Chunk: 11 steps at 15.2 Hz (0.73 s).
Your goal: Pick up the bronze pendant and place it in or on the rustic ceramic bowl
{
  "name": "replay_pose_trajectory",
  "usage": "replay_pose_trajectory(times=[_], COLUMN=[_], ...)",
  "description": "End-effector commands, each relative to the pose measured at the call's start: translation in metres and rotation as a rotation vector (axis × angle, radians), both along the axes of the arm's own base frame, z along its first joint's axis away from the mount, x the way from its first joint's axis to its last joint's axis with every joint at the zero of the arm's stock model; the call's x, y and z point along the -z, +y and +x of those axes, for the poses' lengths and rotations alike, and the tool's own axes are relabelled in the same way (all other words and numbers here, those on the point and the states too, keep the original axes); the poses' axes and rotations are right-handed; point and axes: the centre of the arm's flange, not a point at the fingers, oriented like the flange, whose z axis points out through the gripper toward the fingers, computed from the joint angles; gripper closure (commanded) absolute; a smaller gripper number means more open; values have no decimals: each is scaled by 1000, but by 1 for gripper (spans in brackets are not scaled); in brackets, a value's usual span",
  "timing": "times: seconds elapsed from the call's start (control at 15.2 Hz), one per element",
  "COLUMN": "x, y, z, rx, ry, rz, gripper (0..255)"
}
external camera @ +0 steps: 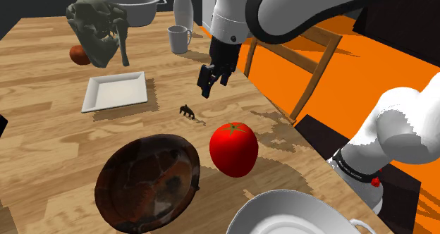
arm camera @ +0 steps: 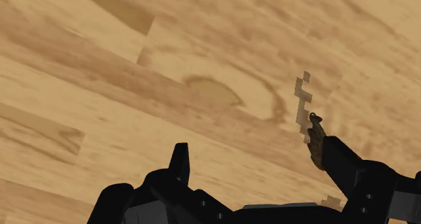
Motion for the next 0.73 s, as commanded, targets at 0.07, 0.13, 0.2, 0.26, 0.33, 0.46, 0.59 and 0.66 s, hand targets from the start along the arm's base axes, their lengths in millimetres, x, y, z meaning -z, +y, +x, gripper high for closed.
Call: replay_pose_trajectory(times=[0.07,0.13,0.2,0.26,0.33,0.46,0.59,0.66], x=[11,15,20,24,25,36,46,51], y=[35,46,58,70,74,75,77,77], z=[8,10,12,14,15,16,17,18], rx=[-40,-53,-66,-79,-84,-84,-84,-84], ry=[-14,-19,-23,-28,-29,-29,-29,-29], rz=[8,11,13,15,16,16,16,16], gripper=[0,0,0,0,0,0,0,0])
